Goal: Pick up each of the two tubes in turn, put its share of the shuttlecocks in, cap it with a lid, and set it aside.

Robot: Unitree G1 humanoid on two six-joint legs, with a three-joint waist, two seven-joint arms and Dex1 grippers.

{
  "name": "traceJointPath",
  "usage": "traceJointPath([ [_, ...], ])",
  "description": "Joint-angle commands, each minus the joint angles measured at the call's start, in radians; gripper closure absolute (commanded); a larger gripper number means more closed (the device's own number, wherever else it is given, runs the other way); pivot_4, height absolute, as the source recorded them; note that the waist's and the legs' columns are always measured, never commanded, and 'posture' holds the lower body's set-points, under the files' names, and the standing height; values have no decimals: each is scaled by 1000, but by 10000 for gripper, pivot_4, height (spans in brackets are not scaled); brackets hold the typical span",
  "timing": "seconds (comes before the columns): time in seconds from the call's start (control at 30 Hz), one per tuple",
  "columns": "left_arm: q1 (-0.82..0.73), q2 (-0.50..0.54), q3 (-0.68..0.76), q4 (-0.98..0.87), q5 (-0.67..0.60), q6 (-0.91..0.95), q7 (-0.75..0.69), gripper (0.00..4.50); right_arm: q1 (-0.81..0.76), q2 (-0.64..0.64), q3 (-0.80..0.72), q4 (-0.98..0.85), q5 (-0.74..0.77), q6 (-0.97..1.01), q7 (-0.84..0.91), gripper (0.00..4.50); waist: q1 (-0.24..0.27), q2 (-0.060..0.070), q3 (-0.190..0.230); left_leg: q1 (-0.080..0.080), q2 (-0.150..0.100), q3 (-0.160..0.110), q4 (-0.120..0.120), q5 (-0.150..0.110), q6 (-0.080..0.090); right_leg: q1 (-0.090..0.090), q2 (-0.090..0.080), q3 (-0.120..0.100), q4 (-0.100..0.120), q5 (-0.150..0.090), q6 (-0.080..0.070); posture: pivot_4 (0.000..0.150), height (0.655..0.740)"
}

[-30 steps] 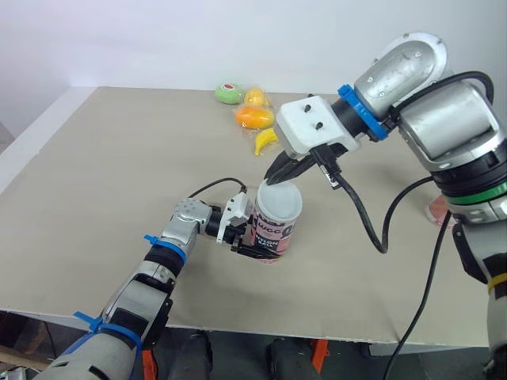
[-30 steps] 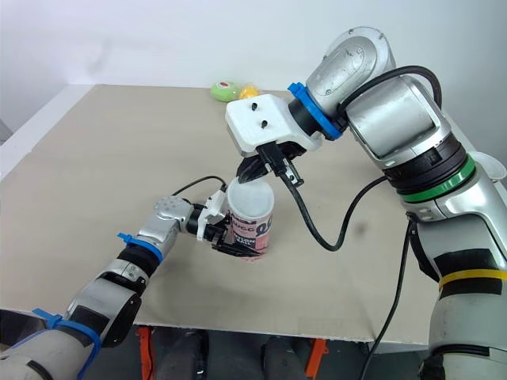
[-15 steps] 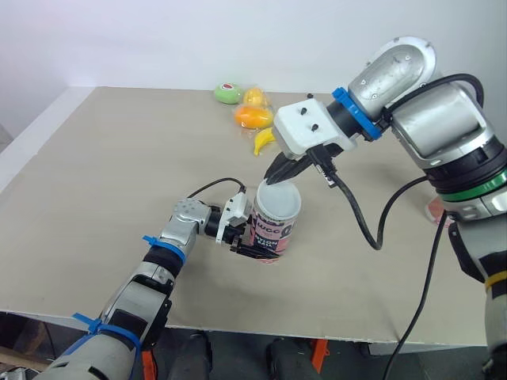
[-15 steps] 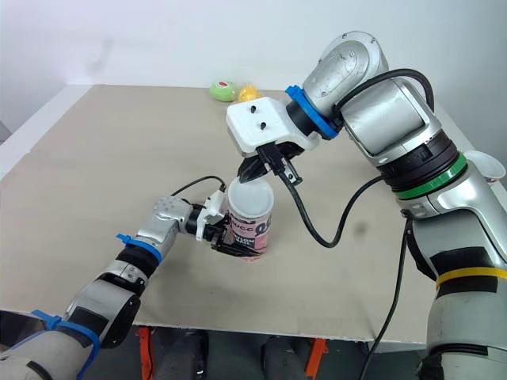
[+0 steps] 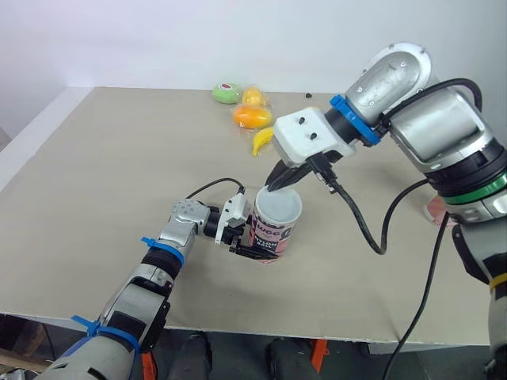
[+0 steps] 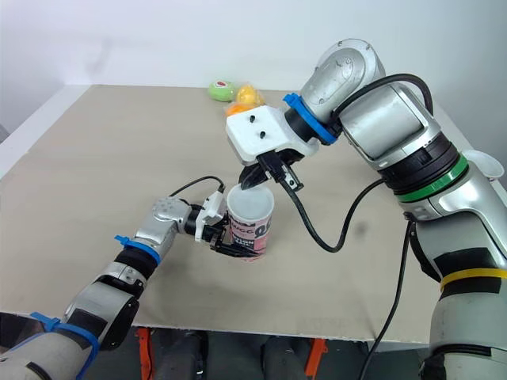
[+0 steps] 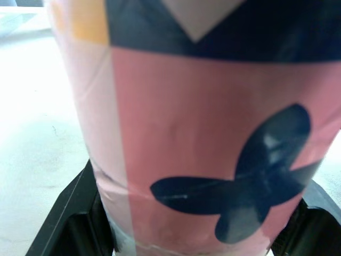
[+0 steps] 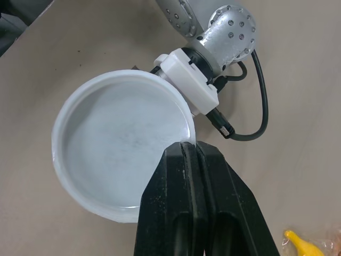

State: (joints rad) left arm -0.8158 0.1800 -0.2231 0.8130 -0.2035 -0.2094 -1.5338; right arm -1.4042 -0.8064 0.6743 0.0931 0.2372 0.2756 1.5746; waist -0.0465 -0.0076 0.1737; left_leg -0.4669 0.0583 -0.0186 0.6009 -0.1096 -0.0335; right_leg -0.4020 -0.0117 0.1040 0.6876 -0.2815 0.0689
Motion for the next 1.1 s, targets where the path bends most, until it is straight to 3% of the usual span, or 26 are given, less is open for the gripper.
traceJointPath([
  [0.03, 22, 30, 13, 24, 28, 19, 42, 12995, 33, -6, 30, -33, -37, -42, 40, 43248, 0, 0, 0, 0, 0, 0, 0, 0, 0, 0, 0, 0, 0, 0, 0, 1500, 7321],
  [0.43, 30, 36, 17, 14, 26, 29, 50, 12995, 111, 68, 5, 26, -184, -118, 37, 43248, 0, -4, -4, 4, 0, 0, 0, 0, 0, 2, 0, 0, 0, -1, -1, 1500, 7321],
  [0.47, 30, 35, 17, 13, 26, 30, 51, 12995, 118, 81, -1, 36, -199, -128, 31, 39282, 0, -4, -4, 5, 0, 1, 0, 0, 0, 2, 0, 0, 0, -2, -4, 1500, 7321],
  [0.53, 30, 34, 19, 13, 25, 31, 54, 12995, 132, 93, -5, 54, -221, -138, 30, 35427, -1, -4, -5, 6, 1, 1, 0, 0, 0, 2, 0, 0, 0, -2, -4, 1500, 7321],
  [0.57, 31, 34, 19, 12, 25, 33, 55, 12995, 137, 98, -10, 59, -223, -138, 31, 29263, -2, -4, -6, 7, 1, 0, 0, 0, 0, 3, 0, 0, 0, -2, -5, 1500, 7321],
  [0.6, 31, 34, 20, 12, 25, 34, 55, 12995, 139, 104, -18, 65, -224, -135, 31, 26511, -2, -4, -6, 7, 1, 0, 0, 0, 0, 4, 0, 0, 0, -1, -5, 1500, 7321],
  [0.63, 31, 34, 21, 12, 25, 35, 55, 12995, 140, 110, -25, 69, -226, -133, 31, 26511, -2, -4, -6, 7, 1, 0, 0, 0, 0, 5, 1, 0, 0, -1, -5, 1500, 7321],
  [0.7, 31, 34, 22, 14, 26, 35, 56, 12995, 141, 119, -34, 86, -239, -137, 28, 17357, -2, -6, -9, 11, 1, 0, 0, 0, -1, 7, 1, 1, 0, -1, -6, 1500, 7321],
  [0.73, 30, 33, 23, 15, 27, 35, 57, 12995, 147, 123, -37, 89, -242, -130, 26, 7913, -2, -6, -9, 14, 1, 0, -2, -1, -2, 9, 1, 0, -1, -3, -7, 1500, 7321],
  [0.8, 29, 33, 24, 17, 25, 37, 60, 12995, 173, 136, -47, 77, -250, -113, 31, 3411, -2, -7, -9, 14, 1, 0, -2, -1, -2, 9, 1, 0, -1, -3, -7, 1500, 7321],
  [0.93, 27, 31, 24, 19, 25, 37, 62, 12995, 182, 160, -79, 92, -260, -101, 27, 3411, -2, -8, -12, 15, 1, 0, -2, -1, -2, 10, 1, 0, -2, -3, -7, 1500, 7321],
  [1.1, 24, 32, 25, 25, 25, 37, 62, 12995, 81, 168, -193, 129, -84, 37, 40, 3411, -2, -8, -12, 16, 2, 1, -3, -2, -3, 11, 1, 1, -2, -3, -8, 1500, 7321],
])
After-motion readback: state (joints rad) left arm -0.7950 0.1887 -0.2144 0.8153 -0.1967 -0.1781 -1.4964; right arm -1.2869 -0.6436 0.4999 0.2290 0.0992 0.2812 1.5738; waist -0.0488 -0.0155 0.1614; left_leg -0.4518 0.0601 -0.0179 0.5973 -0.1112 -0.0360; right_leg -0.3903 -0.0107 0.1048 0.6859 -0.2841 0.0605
